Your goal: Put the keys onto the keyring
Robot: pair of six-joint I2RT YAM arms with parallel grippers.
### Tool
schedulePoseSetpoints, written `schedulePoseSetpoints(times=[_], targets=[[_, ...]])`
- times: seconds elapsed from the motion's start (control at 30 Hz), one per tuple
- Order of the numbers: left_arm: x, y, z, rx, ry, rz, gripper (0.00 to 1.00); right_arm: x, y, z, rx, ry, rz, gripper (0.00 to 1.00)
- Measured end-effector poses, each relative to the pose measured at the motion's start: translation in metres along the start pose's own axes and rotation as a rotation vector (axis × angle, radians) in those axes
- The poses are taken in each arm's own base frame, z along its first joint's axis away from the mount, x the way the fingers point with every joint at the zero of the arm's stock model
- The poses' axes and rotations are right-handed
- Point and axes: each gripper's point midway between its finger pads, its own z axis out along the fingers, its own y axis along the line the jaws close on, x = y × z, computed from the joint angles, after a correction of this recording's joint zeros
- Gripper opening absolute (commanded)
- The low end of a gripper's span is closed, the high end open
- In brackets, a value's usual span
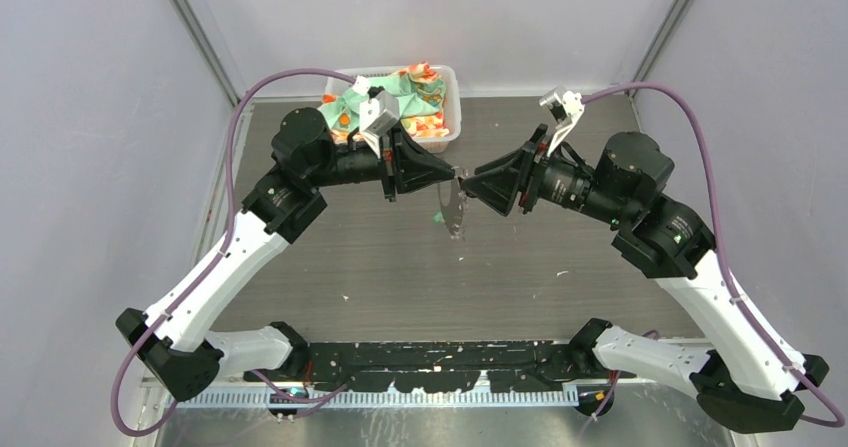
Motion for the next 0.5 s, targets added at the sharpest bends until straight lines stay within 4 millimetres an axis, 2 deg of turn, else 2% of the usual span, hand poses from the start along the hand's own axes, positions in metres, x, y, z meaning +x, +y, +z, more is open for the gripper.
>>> schedulePoseSetpoints(times=[0.2,0.5], targets=[[0.0008,0.0023,0.0002,-0.010,0.001,0.011,0.00,0.0011,-0.0058,0.0105,0.017,0.017,0.008,0.36],[0.0008,0.0024,0.0002,-0.011,0.001,0.016,0.00,0.0006,-0.0089,0.0102,0.035,0.012,0.012,0.16]])
